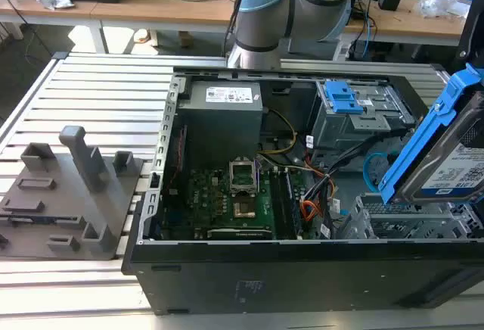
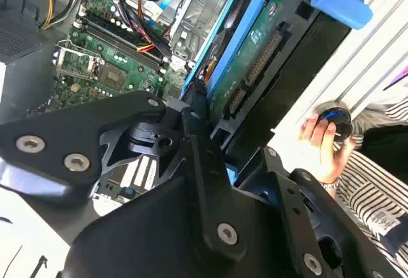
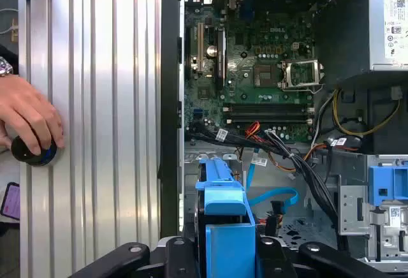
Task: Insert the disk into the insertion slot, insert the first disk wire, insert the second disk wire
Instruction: 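Insert the disk into the insertion slot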
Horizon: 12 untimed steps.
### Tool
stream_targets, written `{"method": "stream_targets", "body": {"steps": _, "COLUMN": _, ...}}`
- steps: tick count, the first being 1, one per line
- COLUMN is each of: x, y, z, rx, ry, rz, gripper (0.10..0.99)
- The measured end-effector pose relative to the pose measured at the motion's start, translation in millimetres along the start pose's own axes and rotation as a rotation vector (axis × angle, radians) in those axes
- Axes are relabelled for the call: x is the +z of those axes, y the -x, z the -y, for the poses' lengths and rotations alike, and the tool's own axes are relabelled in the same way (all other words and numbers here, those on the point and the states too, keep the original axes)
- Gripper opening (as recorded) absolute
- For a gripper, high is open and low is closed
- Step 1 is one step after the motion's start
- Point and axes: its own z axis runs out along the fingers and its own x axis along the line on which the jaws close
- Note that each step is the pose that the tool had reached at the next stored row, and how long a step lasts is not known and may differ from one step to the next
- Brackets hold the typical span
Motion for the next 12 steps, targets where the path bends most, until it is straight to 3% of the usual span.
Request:
{"method": "stream_targets", "body": {"steps": 5, "x": 10.9, "y": 0.1, "z": 0.4, "rx": 0.0, "ry": 0.0, "rz": -0.0004, "gripper": 0.365}}
{"method": "stream_targets", "body": {"steps": 12, "x": 16.8, "y": 0.1, "z": 0.7, "rx": 0.0, "ry": 0.001, "rz": -0.0011, "gripper": 0.365}}
